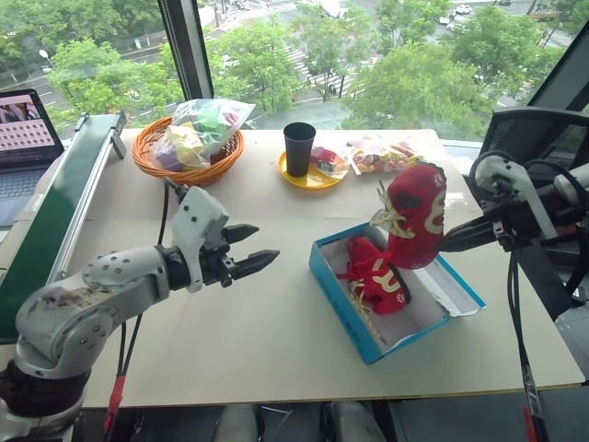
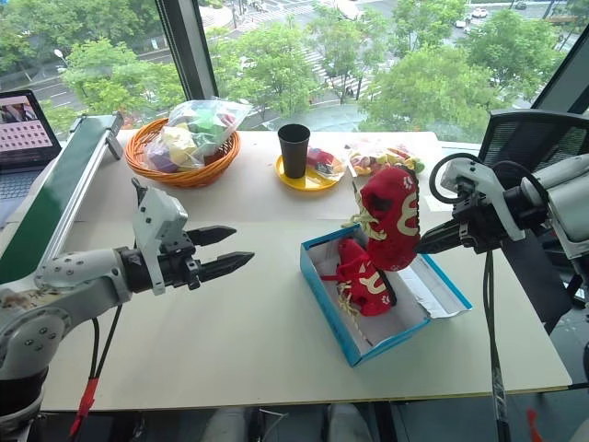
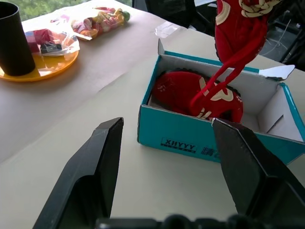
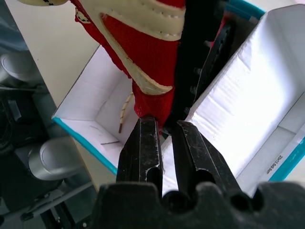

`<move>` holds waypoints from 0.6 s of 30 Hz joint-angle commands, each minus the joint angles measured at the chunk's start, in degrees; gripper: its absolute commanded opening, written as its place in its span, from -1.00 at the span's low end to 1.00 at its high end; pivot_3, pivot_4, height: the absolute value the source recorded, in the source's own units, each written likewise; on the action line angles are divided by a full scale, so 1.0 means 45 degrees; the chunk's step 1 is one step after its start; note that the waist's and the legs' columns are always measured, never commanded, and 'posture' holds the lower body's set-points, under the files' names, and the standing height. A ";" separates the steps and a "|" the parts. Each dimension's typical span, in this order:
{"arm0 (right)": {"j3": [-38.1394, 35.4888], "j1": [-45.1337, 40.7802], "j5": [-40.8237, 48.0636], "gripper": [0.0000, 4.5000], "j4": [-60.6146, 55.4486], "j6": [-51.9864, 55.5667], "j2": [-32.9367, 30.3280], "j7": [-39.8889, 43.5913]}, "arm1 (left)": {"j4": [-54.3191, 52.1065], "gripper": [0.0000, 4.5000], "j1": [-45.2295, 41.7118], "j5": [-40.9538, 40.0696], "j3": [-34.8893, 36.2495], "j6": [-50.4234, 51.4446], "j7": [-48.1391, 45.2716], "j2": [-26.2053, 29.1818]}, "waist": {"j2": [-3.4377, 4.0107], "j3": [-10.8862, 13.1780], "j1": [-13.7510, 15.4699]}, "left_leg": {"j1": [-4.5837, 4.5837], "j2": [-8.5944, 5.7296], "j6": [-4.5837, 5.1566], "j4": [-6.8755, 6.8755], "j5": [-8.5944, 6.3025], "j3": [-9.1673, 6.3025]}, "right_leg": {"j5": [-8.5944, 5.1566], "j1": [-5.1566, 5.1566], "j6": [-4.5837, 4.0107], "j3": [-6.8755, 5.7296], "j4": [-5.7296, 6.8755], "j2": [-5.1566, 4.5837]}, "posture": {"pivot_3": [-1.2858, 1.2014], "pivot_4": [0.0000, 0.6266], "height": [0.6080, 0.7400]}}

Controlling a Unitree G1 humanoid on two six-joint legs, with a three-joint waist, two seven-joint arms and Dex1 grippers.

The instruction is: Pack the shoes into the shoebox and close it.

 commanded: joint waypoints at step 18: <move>-0.5658 0.2142 -0.5974 -0.44 0.3095 0.0962 0.4463 -0.1634 | -0.0514 0.43 0.0096 -0.1123 0.0520 -0.0592 0.1117 0.0815 | -0.0141 -0.0090 -0.0428 | 0.0361 0.0096 -0.0120 0.0024 -0.0070 0.0014 | 0.0019 0.0336 -0.0049 0.0063 -0.0055 0.0130 | 0.03 -0.52 0.95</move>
